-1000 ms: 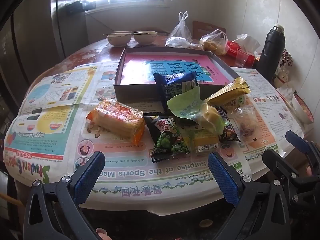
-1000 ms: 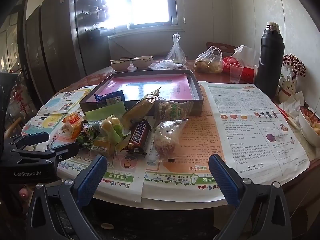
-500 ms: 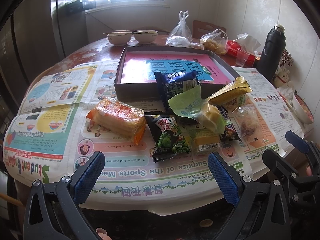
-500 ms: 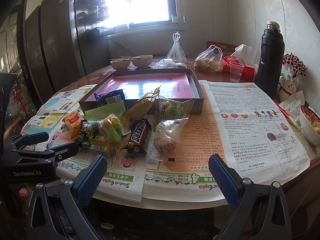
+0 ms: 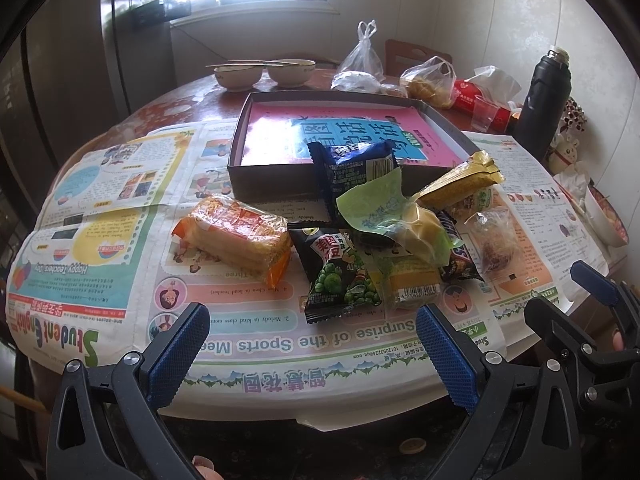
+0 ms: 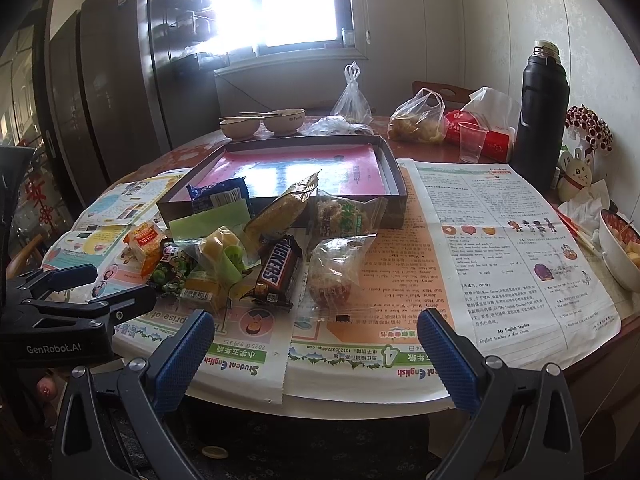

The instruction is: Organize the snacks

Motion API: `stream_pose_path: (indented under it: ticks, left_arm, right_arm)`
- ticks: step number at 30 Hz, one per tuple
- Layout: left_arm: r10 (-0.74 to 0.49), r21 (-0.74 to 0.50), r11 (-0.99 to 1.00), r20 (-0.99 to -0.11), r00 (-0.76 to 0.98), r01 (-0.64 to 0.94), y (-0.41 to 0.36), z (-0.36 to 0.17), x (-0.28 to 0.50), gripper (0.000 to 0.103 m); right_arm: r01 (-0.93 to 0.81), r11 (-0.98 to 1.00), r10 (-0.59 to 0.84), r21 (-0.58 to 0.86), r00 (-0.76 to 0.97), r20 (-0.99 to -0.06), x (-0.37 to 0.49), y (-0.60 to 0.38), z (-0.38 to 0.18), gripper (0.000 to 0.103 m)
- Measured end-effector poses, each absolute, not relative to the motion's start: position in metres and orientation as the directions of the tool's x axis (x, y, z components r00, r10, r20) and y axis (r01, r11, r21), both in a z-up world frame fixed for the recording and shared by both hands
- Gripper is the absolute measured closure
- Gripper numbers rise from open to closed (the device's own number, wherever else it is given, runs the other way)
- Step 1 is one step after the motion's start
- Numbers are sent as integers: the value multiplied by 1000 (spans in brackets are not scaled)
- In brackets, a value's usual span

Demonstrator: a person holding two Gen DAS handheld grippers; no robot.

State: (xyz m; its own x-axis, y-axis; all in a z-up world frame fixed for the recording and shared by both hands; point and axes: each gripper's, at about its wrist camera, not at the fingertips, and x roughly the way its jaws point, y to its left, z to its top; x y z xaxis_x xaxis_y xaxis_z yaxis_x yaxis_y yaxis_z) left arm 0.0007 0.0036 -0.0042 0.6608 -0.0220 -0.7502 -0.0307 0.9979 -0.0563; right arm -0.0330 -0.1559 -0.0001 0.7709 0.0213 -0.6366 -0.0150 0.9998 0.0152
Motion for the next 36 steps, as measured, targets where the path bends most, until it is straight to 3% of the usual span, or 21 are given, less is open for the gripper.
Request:
stream_pose_path:
  ticks: [36]
  left_arm:
    - [-6,-95,990,-750,661,-99,31,-7,12,0]
  right_arm:
    - [2,999,28,44,752,-659,-13,-161,-5,1]
